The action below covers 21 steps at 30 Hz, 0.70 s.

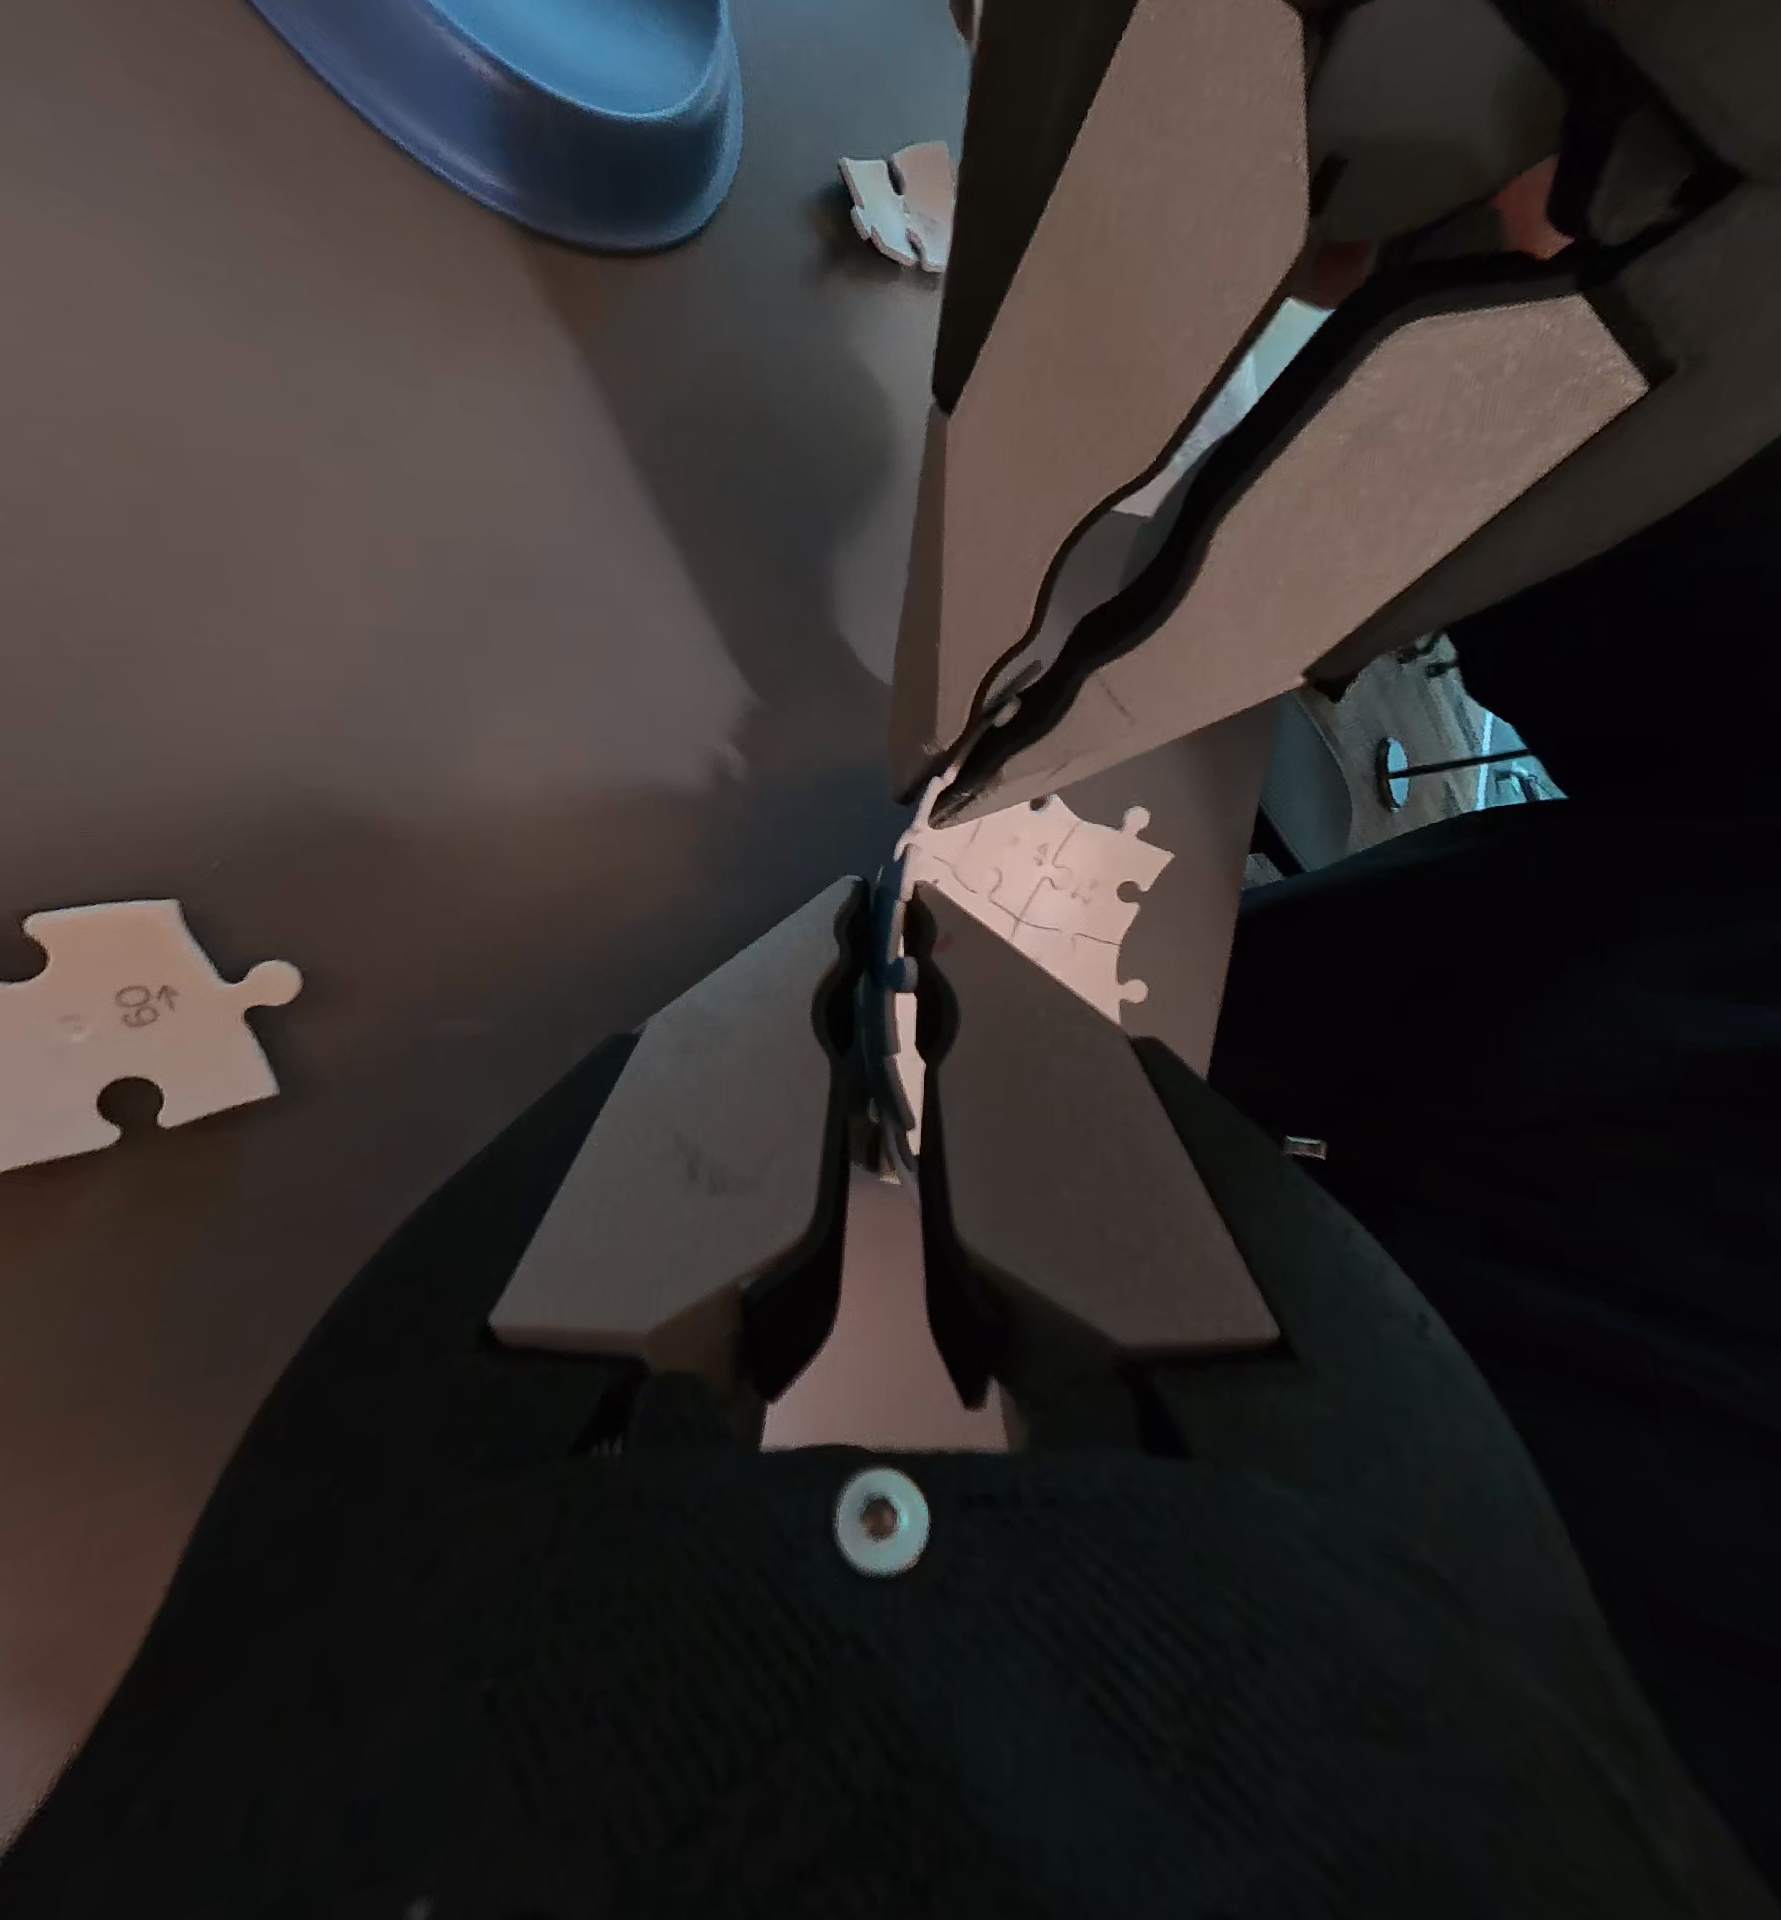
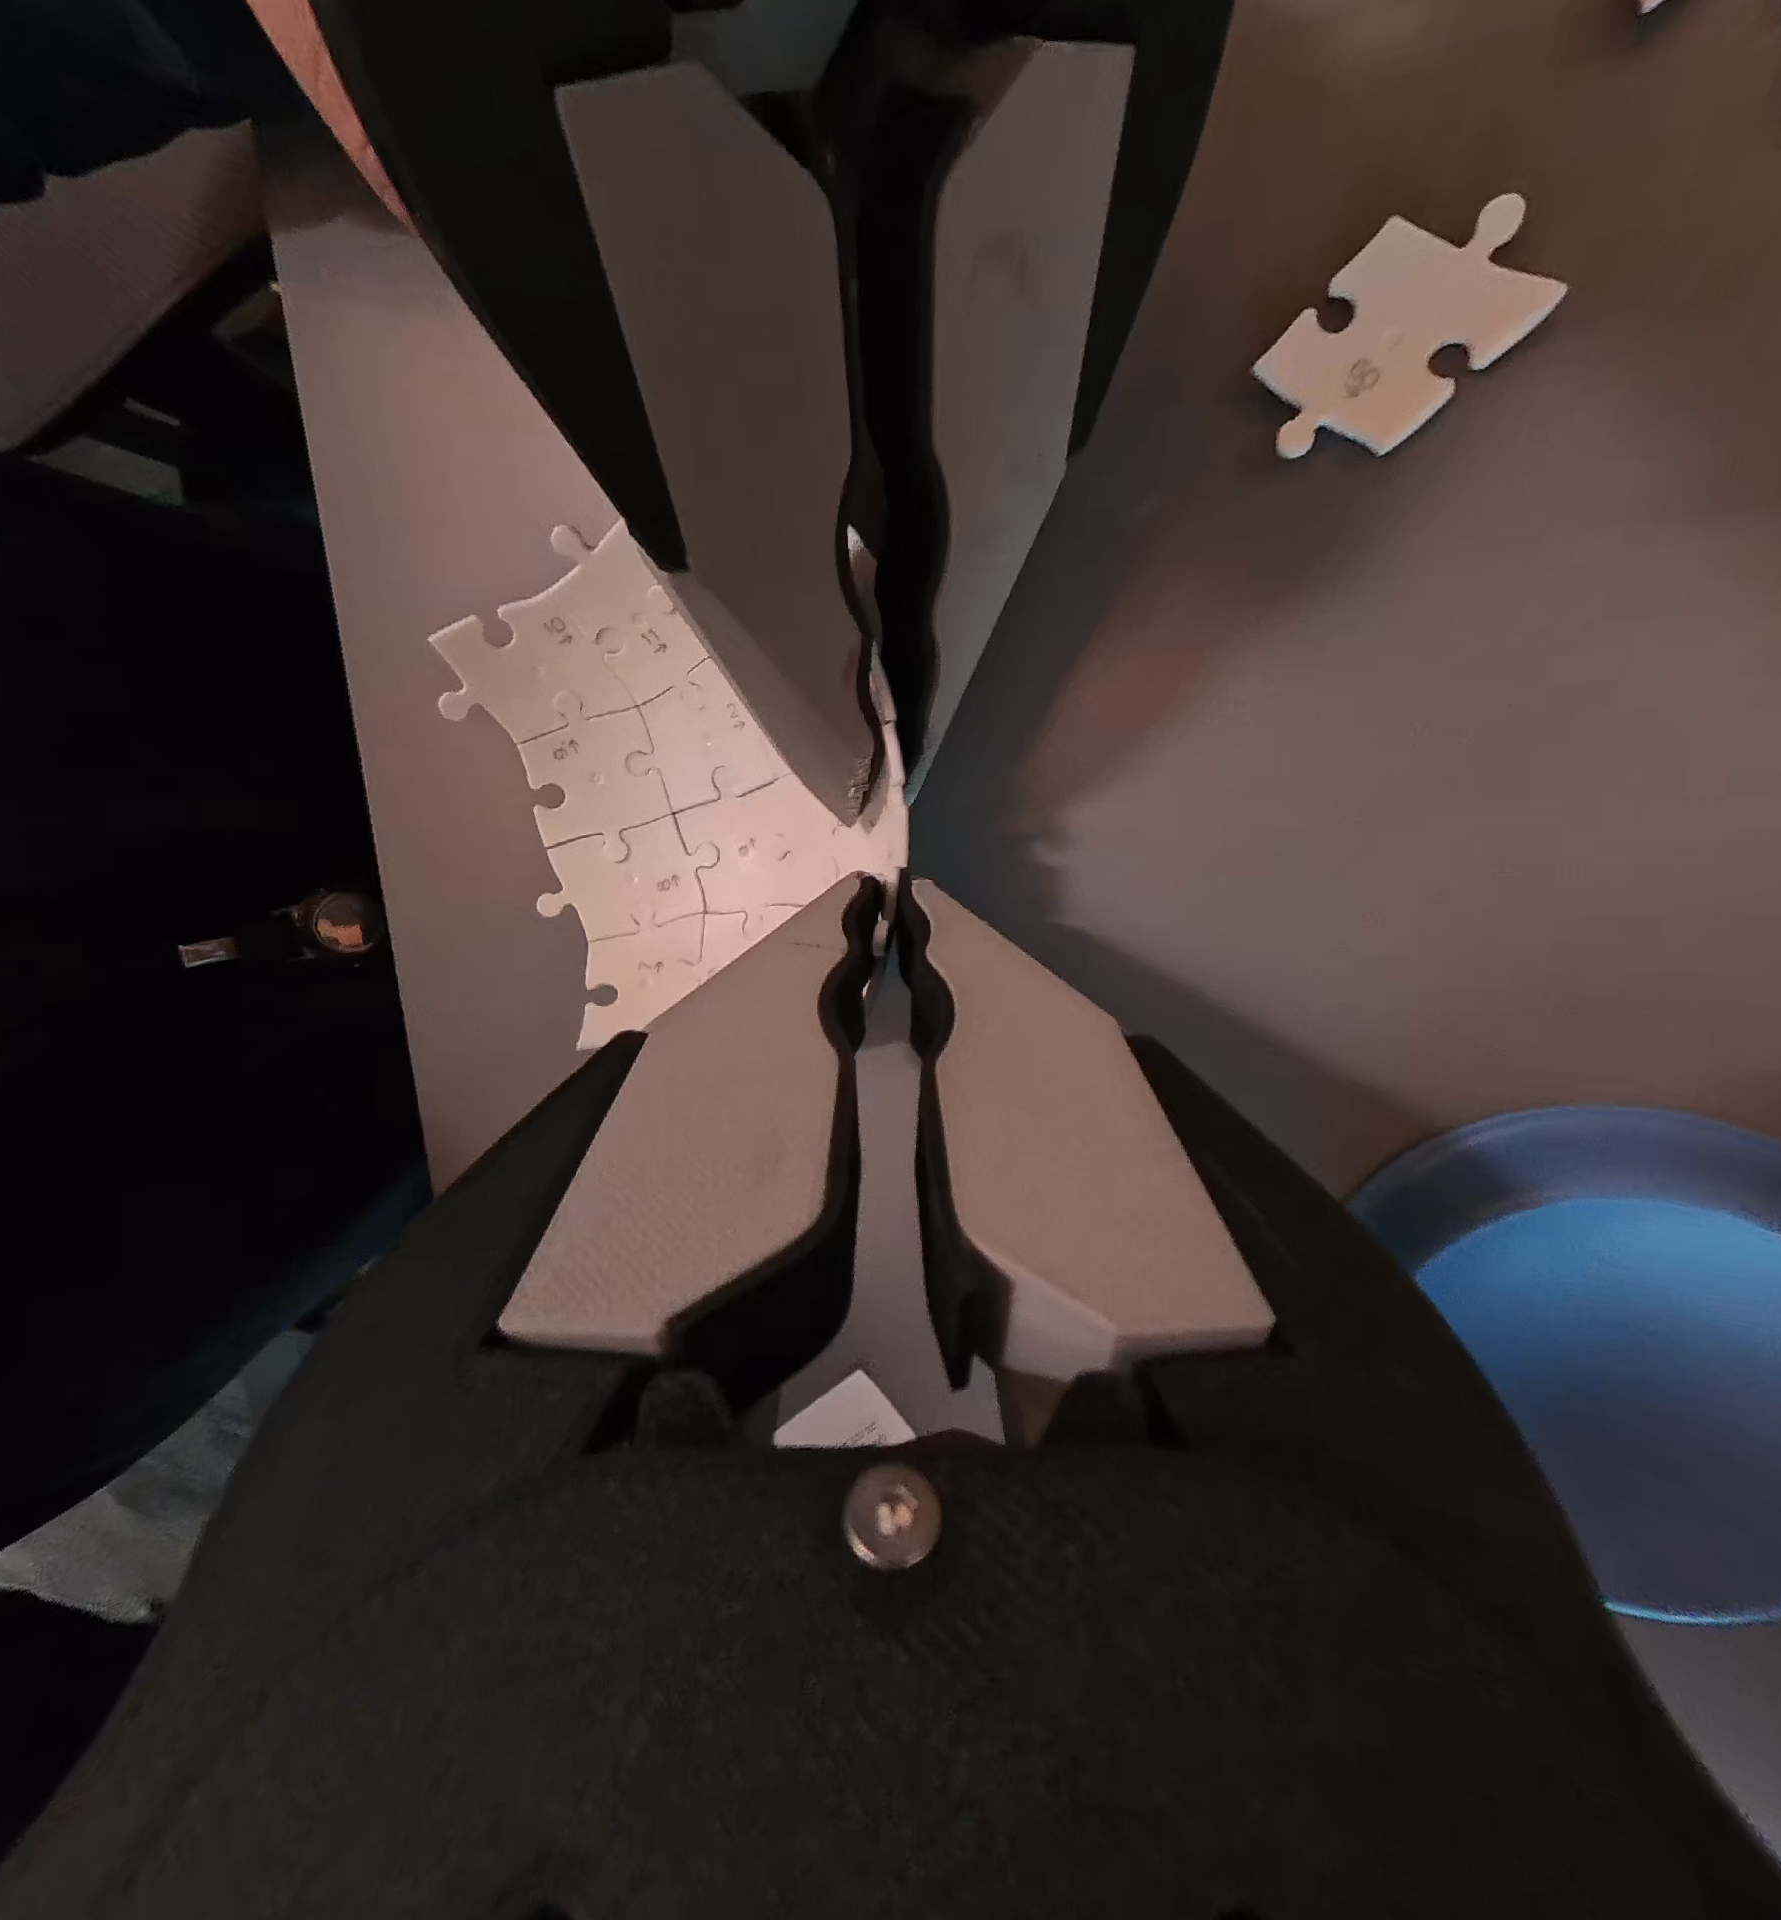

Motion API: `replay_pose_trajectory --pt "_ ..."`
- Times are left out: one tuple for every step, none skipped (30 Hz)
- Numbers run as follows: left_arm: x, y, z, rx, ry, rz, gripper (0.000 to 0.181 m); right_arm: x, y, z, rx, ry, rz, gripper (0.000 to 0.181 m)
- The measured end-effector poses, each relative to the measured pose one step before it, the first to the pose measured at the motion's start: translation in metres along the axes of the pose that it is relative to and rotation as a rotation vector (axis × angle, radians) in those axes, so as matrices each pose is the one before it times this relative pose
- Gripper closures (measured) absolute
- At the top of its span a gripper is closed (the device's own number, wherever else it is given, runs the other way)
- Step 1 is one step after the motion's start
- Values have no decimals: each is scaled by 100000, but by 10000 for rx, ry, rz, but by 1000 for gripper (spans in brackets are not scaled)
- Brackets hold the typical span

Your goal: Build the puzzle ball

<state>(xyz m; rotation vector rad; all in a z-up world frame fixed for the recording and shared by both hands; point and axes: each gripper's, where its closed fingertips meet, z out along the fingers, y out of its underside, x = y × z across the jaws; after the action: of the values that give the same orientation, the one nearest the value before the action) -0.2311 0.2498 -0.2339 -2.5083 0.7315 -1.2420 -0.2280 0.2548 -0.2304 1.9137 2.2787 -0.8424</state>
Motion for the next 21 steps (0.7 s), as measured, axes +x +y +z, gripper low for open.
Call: replay_pose_trajectory --pt "-218 -70 -107 68 -111 -22 178 206 -145 6 113 5 48 180" --pt "-149 -38 -82 41 -55 -25 178 159 -101 -20 92 10 -13 180" --pt "-45 -57 -45 59 2 -22 178 41 -59 -41 58 -21 -63 179" --pt "93 -6 10 25 89 -24 178 -100 10 -49 9 -94 -54 179" --pt "117 58 52 -25 79 -5 178 -61 26 -51 -11 -87 -6 177" --pt "43 61 59 -29 17 9 178 -15 31 -24 -7 -88 54 175" --pt "13 35 45 -20 -9 3 178 -53 55 -30 -23 -154 94 175" --pt "-2 33 12 -22 -1 -4 178 -58 47 -4 -7 -158 89 173" --pt "10 4 -8 0 10 -1 178 -95 95 -6 -28 -176 69 173" --pt "-14 -11 -30 8 -10 -3 178 -73 99 -10 -28 -150 56 173" --pt "-26 -13 -46 8 -8 -3 178 -42 59 -9 7 -121 49 172" --pt "7 -8 -24 9 9 -4 178 -106 21 -3 28 -151 45 172" --pt "7 -2 -12 6 10 -4 178 -103 -2 11 43 -148 34 171" --pt "10 25 15 -8 10 0 178 -21 -10 36 37 -83 25 171" --pt "27 -2 27 -8 9 8 178 44 56 76 -24 -28 20 171" --pt "40 2 36 -6 11 8 178 77 93 135 -56 14 -1 172" --pt "-23 22 35 -26 -30 7 178 1 51 134 -38 -19 -24 175" --pt "-58 35 39 -41 -46 15 178 -39 28 147 -28 -30 -49 177" --pt "-26 86 46 -56 -23 3 179 30 57 103 -47 38 -58 178" --pt "-6 52 44 -25 -1 -3 179 14 41 60 -22 23 -40 179" --pt "34 32 15 -3 37 -14 179 -34 8 10 7 -15 -12 179"
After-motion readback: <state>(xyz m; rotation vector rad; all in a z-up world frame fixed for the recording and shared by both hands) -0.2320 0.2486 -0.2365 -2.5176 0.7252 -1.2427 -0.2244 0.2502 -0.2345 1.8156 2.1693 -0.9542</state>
